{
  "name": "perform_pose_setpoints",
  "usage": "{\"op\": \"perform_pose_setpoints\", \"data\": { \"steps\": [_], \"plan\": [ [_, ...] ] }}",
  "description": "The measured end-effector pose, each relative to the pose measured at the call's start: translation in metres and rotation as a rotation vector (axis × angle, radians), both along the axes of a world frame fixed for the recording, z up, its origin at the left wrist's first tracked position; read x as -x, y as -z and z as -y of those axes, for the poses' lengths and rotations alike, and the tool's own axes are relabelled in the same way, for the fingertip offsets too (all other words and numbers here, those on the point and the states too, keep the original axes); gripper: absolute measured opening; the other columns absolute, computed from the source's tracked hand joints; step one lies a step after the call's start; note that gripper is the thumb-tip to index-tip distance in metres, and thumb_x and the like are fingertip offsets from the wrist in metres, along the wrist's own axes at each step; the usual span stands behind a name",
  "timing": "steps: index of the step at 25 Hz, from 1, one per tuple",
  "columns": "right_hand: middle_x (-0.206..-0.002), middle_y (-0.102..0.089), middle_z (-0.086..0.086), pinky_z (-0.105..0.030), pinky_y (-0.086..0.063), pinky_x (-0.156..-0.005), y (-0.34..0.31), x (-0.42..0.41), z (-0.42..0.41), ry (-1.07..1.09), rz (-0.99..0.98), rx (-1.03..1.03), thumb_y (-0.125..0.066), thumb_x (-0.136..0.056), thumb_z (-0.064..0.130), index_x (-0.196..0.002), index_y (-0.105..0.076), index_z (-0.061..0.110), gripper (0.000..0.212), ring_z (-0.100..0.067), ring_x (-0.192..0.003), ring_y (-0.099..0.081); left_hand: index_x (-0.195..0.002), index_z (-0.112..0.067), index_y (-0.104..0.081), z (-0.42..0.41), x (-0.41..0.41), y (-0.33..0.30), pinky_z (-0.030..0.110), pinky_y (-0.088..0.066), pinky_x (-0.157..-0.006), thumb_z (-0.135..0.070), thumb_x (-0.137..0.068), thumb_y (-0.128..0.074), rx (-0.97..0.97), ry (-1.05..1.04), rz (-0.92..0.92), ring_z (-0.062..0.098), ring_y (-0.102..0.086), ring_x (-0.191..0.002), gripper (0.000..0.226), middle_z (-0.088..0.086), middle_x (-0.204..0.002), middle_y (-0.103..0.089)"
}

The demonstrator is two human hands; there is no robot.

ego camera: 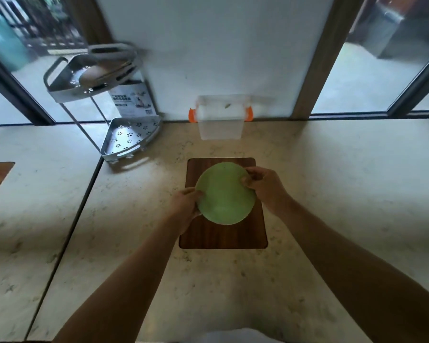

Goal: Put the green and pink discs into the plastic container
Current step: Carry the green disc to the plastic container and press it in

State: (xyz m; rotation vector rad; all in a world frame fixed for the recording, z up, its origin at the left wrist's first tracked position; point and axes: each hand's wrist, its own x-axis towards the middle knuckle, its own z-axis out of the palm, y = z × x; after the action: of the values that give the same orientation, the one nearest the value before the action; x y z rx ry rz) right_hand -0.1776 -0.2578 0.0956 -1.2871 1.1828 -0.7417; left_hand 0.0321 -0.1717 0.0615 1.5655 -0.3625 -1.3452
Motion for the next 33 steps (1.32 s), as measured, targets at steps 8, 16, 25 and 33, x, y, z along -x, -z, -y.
{"op": "perform_pose_setpoints", "data": {
  "steps": [8,16,25,33],
  "plan": [
    [-0.101,-0.075,-0.012,-0.043,-0.059,-0.083,-0.02,0.006,0.043,0.049,-0.22,0.149,-0.074,-0.083,0.008,-0.109,-0.073,0.004,0.026,-0.024,-0.087,-0.07,-0.103,0.0,-0.069,0.05,-0.007,-0.044,0.035,-0.063,-0.064,0.0,-0.091,-0.06,0.056,0.152,0.319,0.026,-0.077,-0.078,0.015,0.011,-0.09,-0.075],
    [-0.097,-0.073,-0.016,-0.055,-0.055,-0.086,-0.058,-0.013,0.127,-0.033,-0.305,0.294,-0.078,-0.077,0.012,-0.103,-0.074,0.008,0.026,-0.036,-0.094,-0.068,-0.091,0.005,-0.069,0.132,-0.04,-0.099,0.029,-0.062,-0.06,0.013,-0.083,-0.061,0.153,0.18,0.422,0.03,-0.07,-0.081,0.014,0.022,-0.093,-0.07],
    [-0.08,-0.067,0.005,-0.014,-0.038,-0.069,-0.092,-0.056,0.242,-0.028,-0.495,0.56,-0.078,-0.074,0.014,-0.093,-0.074,0.016,0.02,-0.013,-0.079,-0.059,-0.078,-0.007,-0.071,0.251,-0.087,-0.126,0.043,-0.063,-0.073,0.013,-0.077,-0.064,0.224,0.191,0.637,0.036,-0.071,-0.085,0.021,0.017,-0.085,-0.07],
    [-0.088,-0.075,0.0,-0.021,-0.035,-0.07,-0.052,-0.092,0.339,-0.05,-0.599,0.65,-0.074,-0.076,0.014,-0.091,-0.076,0.017,0.016,-0.016,-0.08,-0.062,-0.082,-0.017,-0.075,0.35,-0.123,-0.091,0.021,-0.045,-0.069,-0.005,-0.076,-0.068,0.188,0.355,1.096,0.021,-0.068,-0.079,0.016,-0.011,-0.065,-0.061]
  ]
}}
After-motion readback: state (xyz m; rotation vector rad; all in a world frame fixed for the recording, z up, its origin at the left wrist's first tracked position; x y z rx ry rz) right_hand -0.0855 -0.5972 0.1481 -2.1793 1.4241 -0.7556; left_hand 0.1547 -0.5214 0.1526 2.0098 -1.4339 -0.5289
